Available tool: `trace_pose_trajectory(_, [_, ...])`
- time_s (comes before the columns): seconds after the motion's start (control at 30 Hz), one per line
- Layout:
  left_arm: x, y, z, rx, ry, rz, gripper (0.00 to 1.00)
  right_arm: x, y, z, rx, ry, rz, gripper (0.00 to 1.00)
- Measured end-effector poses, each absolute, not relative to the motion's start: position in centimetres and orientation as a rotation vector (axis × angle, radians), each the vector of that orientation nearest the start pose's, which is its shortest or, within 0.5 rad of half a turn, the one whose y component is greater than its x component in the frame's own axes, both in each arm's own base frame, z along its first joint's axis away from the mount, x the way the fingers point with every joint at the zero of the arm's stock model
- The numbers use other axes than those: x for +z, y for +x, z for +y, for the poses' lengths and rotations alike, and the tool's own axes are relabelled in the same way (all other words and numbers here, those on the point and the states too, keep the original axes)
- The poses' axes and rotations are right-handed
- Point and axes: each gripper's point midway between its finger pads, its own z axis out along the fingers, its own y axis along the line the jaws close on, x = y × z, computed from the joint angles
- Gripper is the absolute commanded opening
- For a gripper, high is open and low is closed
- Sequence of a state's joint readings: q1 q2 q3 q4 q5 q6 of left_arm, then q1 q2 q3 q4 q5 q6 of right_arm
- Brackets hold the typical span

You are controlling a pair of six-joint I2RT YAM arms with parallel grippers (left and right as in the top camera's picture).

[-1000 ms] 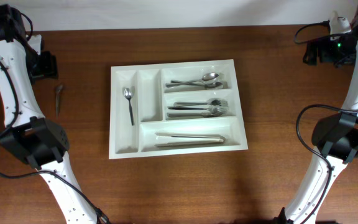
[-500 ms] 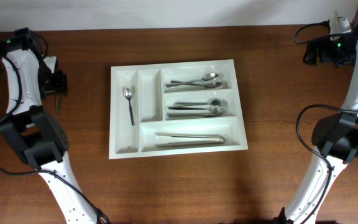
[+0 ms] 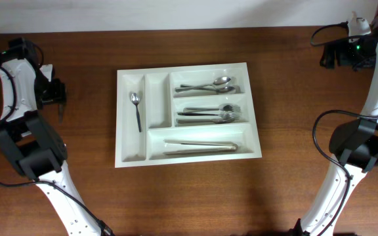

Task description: Pack container

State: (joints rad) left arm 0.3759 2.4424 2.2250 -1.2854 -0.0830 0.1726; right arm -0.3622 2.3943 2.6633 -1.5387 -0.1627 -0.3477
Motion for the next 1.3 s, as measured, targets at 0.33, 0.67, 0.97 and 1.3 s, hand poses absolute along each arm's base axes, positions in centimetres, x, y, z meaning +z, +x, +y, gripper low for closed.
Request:
trace_pose_trajectory(0.33, [4.7,47.5,20.4,0.158,-0.323,2.969,0.75,18.3,48.3,-15.3,0.067,-0.013,2.803,0.99])
trace_pose_trajectory(0.67, [4.7,47.8,20.4,0.158,-0.304,2.958,0.75,18.3,48.3,-15.3,0.067,-0.014,2.803,0.99])
trace_pose_trajectory(0.97, [2.1,47.6,19.9,0.106,-0.294,3.005,0.74,18.3,48.3,-15.3,0.067,-0.014,2.803,0.99])
trace_pose_trajectory(1.3, [1.7,47.6,19.7,0.095,-0.247,3.017,0.72,18.3,48.3,-15.3,0.067,-0.013,2.803,0.99])
